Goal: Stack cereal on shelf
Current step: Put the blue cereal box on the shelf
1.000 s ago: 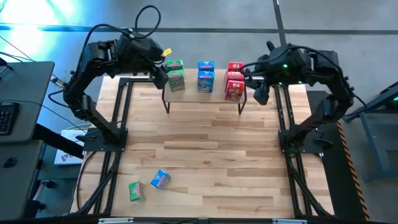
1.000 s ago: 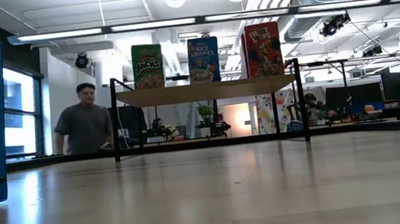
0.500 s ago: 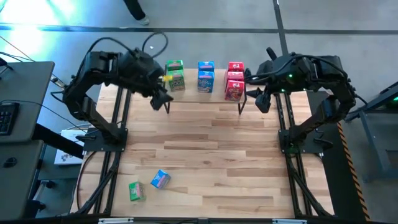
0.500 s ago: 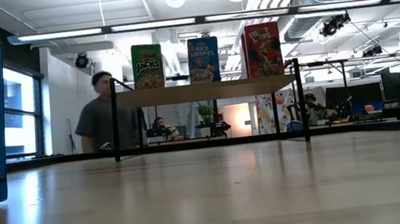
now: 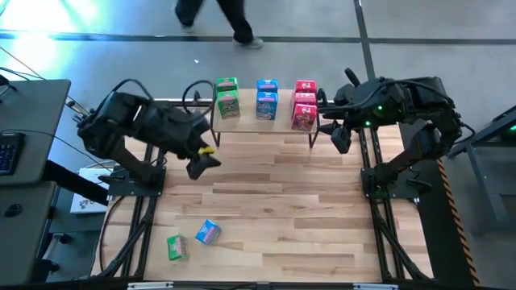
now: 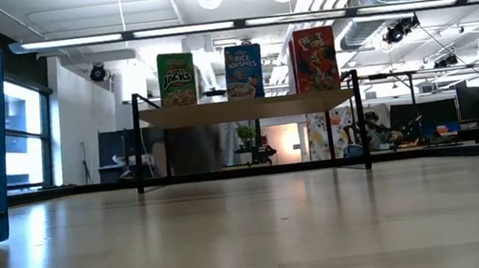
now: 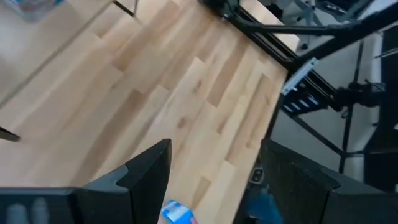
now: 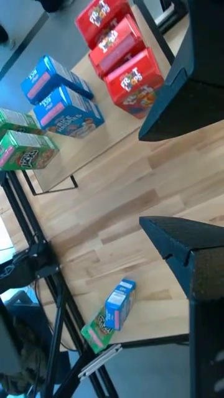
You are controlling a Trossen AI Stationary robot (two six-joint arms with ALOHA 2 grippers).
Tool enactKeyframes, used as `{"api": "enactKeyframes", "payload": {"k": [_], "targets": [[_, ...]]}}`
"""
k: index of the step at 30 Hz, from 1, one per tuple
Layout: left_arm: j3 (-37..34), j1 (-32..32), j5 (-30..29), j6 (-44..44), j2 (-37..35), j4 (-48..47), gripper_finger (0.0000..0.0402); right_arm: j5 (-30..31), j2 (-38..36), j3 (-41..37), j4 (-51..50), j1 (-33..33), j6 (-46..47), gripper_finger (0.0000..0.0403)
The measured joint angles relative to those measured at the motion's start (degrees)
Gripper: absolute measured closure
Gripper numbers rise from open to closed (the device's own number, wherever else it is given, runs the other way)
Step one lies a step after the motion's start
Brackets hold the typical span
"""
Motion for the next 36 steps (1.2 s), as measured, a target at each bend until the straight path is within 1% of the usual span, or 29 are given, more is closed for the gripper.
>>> {"api": "enactKeyframes", "payload": {"k": [3, 9, 11, 17, 24, 36], "targets": [[0.0, -3.6, -1.0, -3.1, 0.0, 0.0, 0.0165, 0.0, 0.0, 0.0, 0.0, 0.1, 1.3, 0.0203], [-0.1, -10.6, -5.8, -9.5, 0.9, 0.0, 0.0165, 0.0, 0.0, 0.0, 0.0, 0.1, 2.5, 0.0203], [-1.2, -12.4, -6.9, -11.4, 1.2, 0.2, 0.0165, -0.3, 0.0, 0.0, 0.0, 0.1, 2.3, 0.0203], [-10.7, -15.8, -7.8, -19.3, 1.3, 0.0, 0.0165, -0.7, 0.0, 0.0, 0.0, 0.1, 1.9, 0.0203], [-20.9, -18.5, -7.8, -30.4, 1.3, 0.0, 0.0165, -2.9, 0.0, 0.0, 0.0, 0.1, 0.2, 0.0203], [-33.6, -24.0, -4.2, -45.2, 1.2, 0.6, 0.0165, -3.3, 0.0, 0.0, 0.0, 0.1, -2.6, 0.0203]]}}
